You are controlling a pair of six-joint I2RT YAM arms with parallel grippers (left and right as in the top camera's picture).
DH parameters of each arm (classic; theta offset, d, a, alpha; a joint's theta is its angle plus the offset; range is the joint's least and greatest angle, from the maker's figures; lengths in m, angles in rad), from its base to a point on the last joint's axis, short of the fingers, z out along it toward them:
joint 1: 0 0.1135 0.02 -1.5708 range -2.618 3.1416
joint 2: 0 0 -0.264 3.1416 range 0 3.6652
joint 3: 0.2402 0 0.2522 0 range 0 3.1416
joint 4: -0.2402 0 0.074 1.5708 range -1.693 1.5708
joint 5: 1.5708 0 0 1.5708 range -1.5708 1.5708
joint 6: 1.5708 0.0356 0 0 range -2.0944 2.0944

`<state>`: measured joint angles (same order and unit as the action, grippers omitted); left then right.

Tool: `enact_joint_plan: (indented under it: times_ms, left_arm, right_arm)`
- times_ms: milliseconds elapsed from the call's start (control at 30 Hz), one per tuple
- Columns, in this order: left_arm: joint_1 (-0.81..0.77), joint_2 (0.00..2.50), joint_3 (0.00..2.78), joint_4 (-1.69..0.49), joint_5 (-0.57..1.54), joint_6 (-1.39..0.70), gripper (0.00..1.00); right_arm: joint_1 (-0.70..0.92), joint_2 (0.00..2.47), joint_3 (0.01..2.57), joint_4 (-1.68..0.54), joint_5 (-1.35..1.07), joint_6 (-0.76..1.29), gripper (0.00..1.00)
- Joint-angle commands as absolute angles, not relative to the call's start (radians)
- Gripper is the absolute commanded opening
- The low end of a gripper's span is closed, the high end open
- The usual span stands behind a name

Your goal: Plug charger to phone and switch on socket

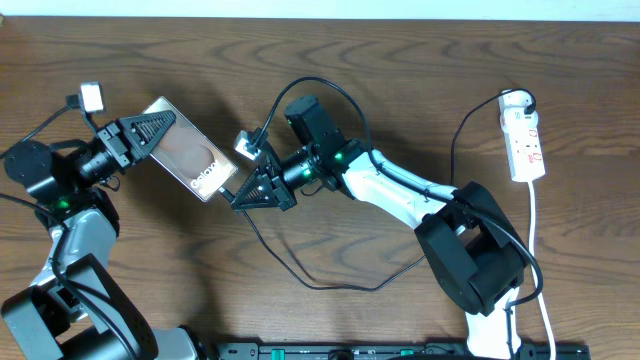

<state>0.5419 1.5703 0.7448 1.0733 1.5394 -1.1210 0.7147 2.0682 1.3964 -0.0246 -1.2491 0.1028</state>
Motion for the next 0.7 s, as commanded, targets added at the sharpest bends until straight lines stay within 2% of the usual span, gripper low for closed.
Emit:
enact_joint_plan:
  times_ms: [0, 667]
  left_arm:
    - [0.529, 1.556, 0.742, 1.078, 1.572, -1.111, 0.07]
    - [0.529, 1.556, 0.742, 1.078, 1.572, -1.111, 0.07]
  right_arm:
    - [0.710, 2.068, 1.400, -0.010, -1.262, 0.119, 0.01]
    - [0.670, 2.068, 1.400, -0.011, -1.266, 0.134, 0.01]
